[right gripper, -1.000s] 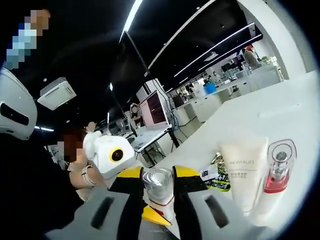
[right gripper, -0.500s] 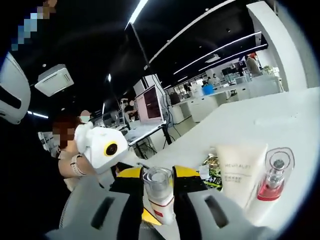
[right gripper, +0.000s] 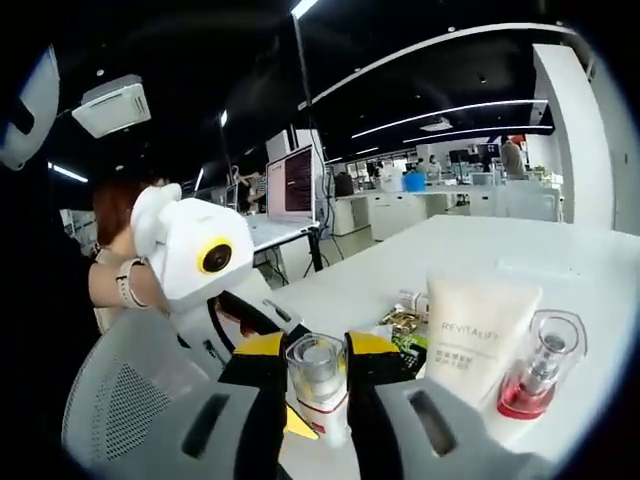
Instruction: Arrange the skincare products in the storage area until every visible bottle or jar stands upright without overlapping.
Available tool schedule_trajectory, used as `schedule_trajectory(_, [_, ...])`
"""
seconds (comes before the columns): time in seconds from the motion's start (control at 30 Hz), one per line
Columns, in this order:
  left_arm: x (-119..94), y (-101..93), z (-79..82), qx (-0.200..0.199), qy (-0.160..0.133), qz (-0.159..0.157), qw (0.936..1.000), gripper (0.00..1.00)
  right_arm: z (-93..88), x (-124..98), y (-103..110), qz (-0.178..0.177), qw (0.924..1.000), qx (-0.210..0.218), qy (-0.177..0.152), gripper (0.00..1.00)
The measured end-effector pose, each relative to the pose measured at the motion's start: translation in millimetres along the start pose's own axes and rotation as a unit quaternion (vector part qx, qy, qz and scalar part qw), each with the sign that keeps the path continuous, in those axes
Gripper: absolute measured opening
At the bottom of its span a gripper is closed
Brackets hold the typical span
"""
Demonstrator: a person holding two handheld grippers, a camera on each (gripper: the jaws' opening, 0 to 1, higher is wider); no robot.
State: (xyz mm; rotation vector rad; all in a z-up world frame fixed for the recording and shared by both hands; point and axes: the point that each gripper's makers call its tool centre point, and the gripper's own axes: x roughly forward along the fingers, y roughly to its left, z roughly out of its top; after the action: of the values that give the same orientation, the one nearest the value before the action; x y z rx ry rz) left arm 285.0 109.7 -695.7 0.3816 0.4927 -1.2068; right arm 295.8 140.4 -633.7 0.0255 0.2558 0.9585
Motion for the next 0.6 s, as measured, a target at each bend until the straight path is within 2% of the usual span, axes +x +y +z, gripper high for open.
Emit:
schedule_trajectory(0.23, [7.4,3.0,-0.8,-0.003,-0.001,-0.003,1.0000,0.17,-2.2,0.1,-6.8,-0.009,0.9999,-0.001,0.007,0.21])
schedule_trajectory(0.5, [15.6,7.3,-5.4,0.007,0.000,-0.003,1.0000,0.17,-10.3,2.6,-13.6,-0.026,0.9991,-0.015,0.029,0.22])
schedule_trajectory(0.6, [16.2,6.6,-7.5,-0.002,-0.002,-0.007,1.0000,0.17,-13.2,3.6,-14.1,-0.026,0.9989,-0.014,0.036,0.22])
